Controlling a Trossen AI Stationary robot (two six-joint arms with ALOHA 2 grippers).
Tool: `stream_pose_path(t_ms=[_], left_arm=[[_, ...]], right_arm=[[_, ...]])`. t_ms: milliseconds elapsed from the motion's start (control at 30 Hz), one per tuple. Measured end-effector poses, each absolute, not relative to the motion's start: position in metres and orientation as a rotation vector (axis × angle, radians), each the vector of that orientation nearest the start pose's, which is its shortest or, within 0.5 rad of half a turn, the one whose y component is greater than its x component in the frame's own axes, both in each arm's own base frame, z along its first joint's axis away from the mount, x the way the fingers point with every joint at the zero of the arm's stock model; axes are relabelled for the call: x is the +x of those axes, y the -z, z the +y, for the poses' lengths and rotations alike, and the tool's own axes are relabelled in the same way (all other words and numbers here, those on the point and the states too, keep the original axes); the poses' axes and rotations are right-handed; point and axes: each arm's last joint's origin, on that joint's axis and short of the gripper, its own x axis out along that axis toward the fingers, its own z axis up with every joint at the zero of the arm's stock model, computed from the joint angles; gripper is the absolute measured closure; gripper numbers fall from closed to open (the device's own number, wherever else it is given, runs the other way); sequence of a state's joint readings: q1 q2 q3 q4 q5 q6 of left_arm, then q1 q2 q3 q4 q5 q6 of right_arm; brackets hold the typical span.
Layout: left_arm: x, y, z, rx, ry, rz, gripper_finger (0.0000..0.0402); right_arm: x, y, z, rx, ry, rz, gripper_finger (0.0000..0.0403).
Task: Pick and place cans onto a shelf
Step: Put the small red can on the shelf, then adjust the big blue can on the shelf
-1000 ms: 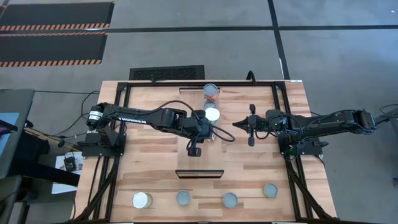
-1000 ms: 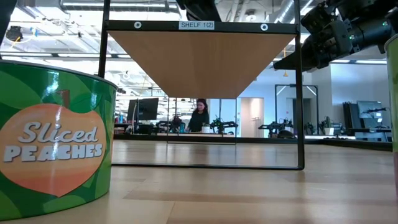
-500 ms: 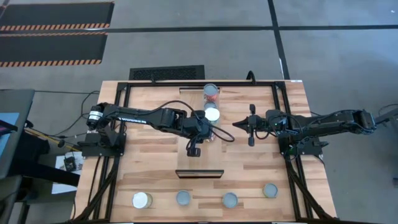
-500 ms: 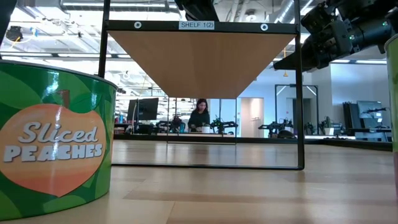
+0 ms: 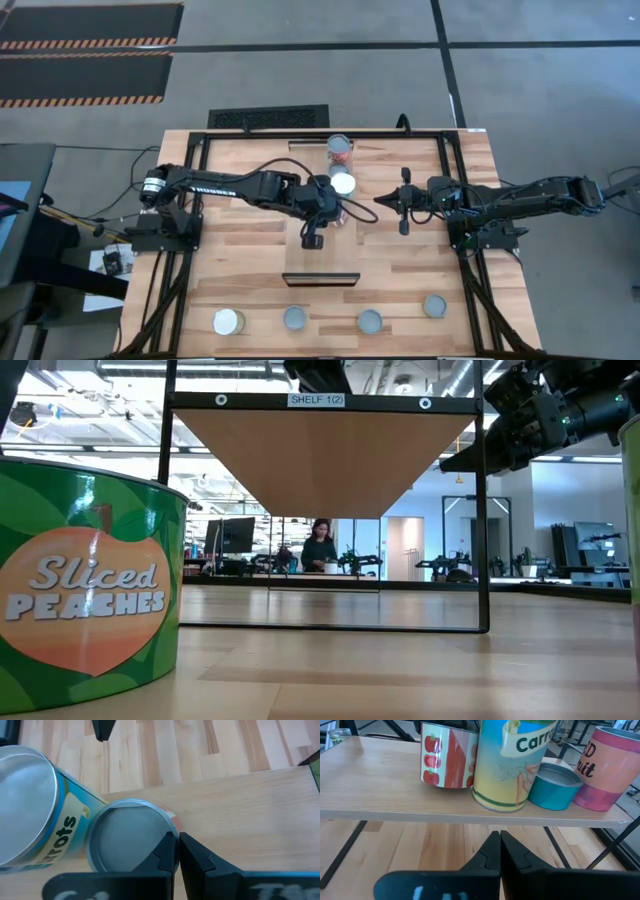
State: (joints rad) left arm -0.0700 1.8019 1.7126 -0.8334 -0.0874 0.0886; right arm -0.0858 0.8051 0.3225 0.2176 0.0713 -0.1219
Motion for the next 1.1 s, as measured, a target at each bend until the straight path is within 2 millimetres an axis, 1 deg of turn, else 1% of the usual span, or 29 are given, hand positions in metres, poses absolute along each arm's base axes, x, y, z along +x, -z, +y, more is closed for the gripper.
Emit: stream_pose_path(t_ms=[133,367,700,867,967,1100], left_arm=[[0.39,-0.324,-0.024,0.159,-0.001,0.888,0.0389],[0.39,-0.324,-0.024,0.153,0.012,0.887,0.0367],[0.388,-0.322,-0.028,0.169,0.04,0.91,0.0365],[0.386,-0.325,-0.03,0.181,0.05,0.902,0.0365],[0.384,-0.328,-0.03,0.178,0.05,0.898,0.0365],[0.377,-0.337,-0.035,0.188,0.053,0.872,0.0365]], right_arm=[[0.174,-0.208,-0.017,-0.12,0.14,0.274,0.039],[0.174,-0.208,-0.017,-0.122,0.139,0.275,0.0391],[0.174,-0.208,-0.017,-0.11,0.141,0.274,0.0391],[0.174,-0.208,-0.017,-0.111,0.141,0.274,0.0391],[0.174,-0.208,-0.017,-0.111,0.141,0.274,0.0391],[0.174,-0.208,-0.017,-0.111,0.141,0.274,0.0391]])
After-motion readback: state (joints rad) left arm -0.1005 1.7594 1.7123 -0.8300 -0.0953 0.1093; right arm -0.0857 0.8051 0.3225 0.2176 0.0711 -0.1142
